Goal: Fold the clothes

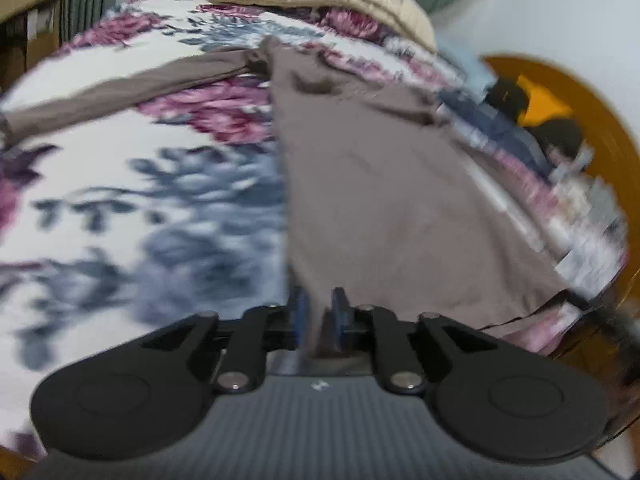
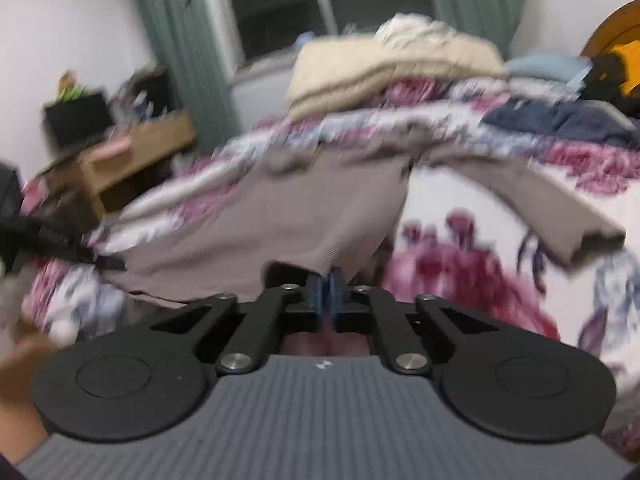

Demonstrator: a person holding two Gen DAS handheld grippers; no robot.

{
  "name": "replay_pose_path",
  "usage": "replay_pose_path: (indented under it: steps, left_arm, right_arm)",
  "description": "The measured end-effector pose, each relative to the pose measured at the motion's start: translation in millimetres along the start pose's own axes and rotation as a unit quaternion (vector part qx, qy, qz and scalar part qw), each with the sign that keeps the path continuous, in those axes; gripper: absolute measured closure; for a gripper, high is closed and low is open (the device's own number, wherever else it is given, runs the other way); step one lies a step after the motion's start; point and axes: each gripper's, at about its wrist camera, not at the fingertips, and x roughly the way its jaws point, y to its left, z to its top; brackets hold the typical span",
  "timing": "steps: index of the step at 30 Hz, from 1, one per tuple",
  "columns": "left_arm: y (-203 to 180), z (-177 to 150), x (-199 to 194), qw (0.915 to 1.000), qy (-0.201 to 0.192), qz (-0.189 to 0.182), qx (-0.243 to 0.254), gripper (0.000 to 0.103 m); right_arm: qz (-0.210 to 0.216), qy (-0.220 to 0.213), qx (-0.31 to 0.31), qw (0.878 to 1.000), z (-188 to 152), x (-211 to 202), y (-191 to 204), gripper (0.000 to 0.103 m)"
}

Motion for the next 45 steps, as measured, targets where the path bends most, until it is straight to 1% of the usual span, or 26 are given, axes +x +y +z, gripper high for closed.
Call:
replay_pose_path:
  steps: [4,7,10,12,16,19,21,22,23,24,25,27,28,29,32,34,35,36,37,38,39,40,41,43,44,45]
  left_arm:
    - [27,67,1,0.9969,-0.070,0.030,0.020,0.062]
    - [25,132,24,0.9891,-0.117,0.060,0.067,0.056]
    - [5,207,89,0.9845,-0.124,0.060,0.110,0.055]
    - [-6,257,150,0.9863,-0.111,0.040,0.116,0.054]
    - [-20,314,251,0.9862,-0.078,0.036,0.142,0.052]
    - [-37,332,317,0.9811,-0.049,0.050,0.180,0.044]
    - [-34,335,345,0.9807,-0.017,0.052,0.188,0.044]
    - [-33,333,361,0.9793,0.008,0.056,0.194,0.051]
    - [-32,332,377,0.9771,0.034,0.060,0.201,0.065]
    - [-31,330,392,0.9745,0.058,0.064,0.207,0.089]
    - [-26,330,390,0.9746,0.054,0.070,0.206,0.093]
    - [-18,333,380,0.9808,0.018,0.064,0.183,0.100]
    - [-15,336,372,0.9823,-0.002,0.065,0.176,0.100]
    - [-13,340,365,0.9828,-0.025,0.070,0.169,0.100]
    - [-3,357,345,0.9823,-0.098,0.095,0.129,0.100]
    - [1,368,340,0.9781,-0.137,0.118,0.104,0.100]
    - [5,373,342,0.9736,-0.154,0.145,0.086,0.100]
    - [8,376,349,0.9720,-0.148,0.167,0.074,0.095]
    - [11,380,357,0.9701,-0.139,0.189,0.060,0.089]
    - [22,384,370,0.9734,-0.090,0.206,0.042,0.085]
    - [33,387,383,0.9737,-0.041,0.223,0.023,0.077]
    - [44,391,395,0.9713,0.005,0.238,0.006,0.067]
    - [46,389,390,0.9722,-0.002,0.234,0.008,0.066]
    - [44,387,378,0.9733,-0.021,0.227,0.027,0.061]
    - [33,386,370,0.9722,-0.042,0.223,0.058,0.061]
    - [28,386,368,0.9714,-0.050,0.221,0.070,0.058]
  right_arm:
    - [0.012,-0.037,0.019,0.999,30,1,-36,0.061]
    - [-0.007,-0.069,0.020,0.997,78,47,-67,0.056]
    - [-0.017,-0.078,0.040,0.996,128,128,-101,0.052]
    - [-0.023,-0.073,0.061,0.995,160,188,-123,0.051]
    - [-0.015,-0.037,0.102,0.994,217,301,-159,0.047]
    - [-0.028,-0.024,0.094,0.995,250,359,-165,0.047]
    - [-0.009,0.030,0.085,0.996,258,389,-167,0.047]
    - [0.003,0.061,0.079,0.995,261,404,-168,0.048]
    - [0.005,0.085,0.065,0.994,261,415,-166,0.049]
    - [0.001,0.102,0.044,0.994,259,423,-163,0.057]
    - [-0.003,0.120,0.024,0.992,257,431,-160,0.092]
    - [-0.011,0.155,-0.018,0.988,253,447,-155,0.096]
    - [-0.014,0.172,-0.038,0.984,251,455,-152,0.097]
    - [-0.018,0.164,-0.049,0.985,253,457,-150,0.097]
    - [-0.031,0.064,-0.048,0.996,275,449,-146,0.098]
    - [-0.028,-0.014,-0.054,0.998,285,444,-142,0.098]
    - [-0.031,-0.051,-0.050,0.997,289,444,-141,0.097]
    - [-0.032,-0.051,-0.039,0.997,291,449,-144,0.095]
    - [-0.031,-0.028,-0.026,0.999,292,455,-148,0.091]
    - [-0.033,0.010,-0.017,0.999,289,463,-152,0.087]
    - [-0.039,0.057,-0.011,0.998,285,472,-155,0.077]
    - [-0.054,0.103,-0.015,0.993,276,477,-156,0.075]
    - [-0.054,0.131,-0.025,0.990,262,468,-156,0.074]
    - [-0.016,0.149,-0.019,0.988,246,446,-157,0.063]
    - [0.006,0.168,-0.021,0.986,232,432,-156,0.065]
    - [0.019,0.184,-0.041,0.982,215,418,-149,0.083]
